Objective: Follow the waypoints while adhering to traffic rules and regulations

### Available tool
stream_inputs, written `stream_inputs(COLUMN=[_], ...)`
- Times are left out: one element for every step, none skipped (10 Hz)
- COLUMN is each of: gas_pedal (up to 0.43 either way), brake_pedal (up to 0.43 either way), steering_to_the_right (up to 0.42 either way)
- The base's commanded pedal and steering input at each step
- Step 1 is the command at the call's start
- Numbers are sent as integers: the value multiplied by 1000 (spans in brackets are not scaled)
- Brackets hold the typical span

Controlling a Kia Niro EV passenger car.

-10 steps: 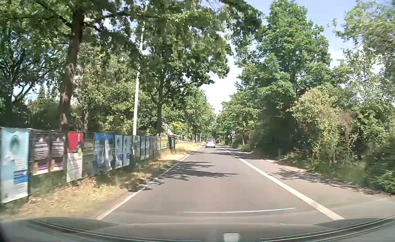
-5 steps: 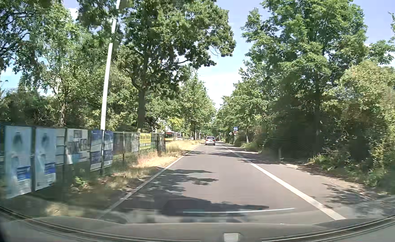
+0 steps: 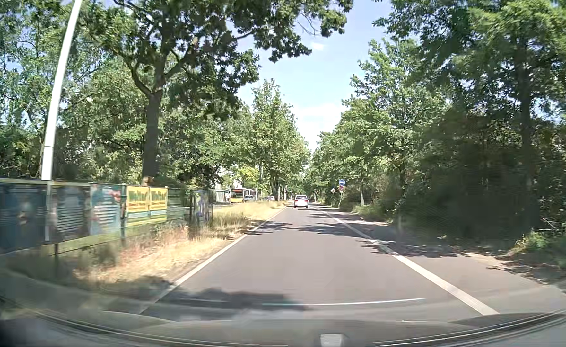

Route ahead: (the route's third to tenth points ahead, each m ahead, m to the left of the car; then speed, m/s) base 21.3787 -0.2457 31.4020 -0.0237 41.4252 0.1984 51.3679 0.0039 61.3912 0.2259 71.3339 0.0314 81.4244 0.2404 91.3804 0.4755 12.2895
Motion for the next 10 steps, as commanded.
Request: stream_inputs(gas_pedal=[87, 87, 87, 87, 87, 87, 87, 87, 87, 87], brake_pedal=[30, 30, 30, 30, 30, 30, 30, 30, 30, 30], steering_to_the_right=[1, 0, 0, 1, 0, 0, 1, 1, 1, 0])
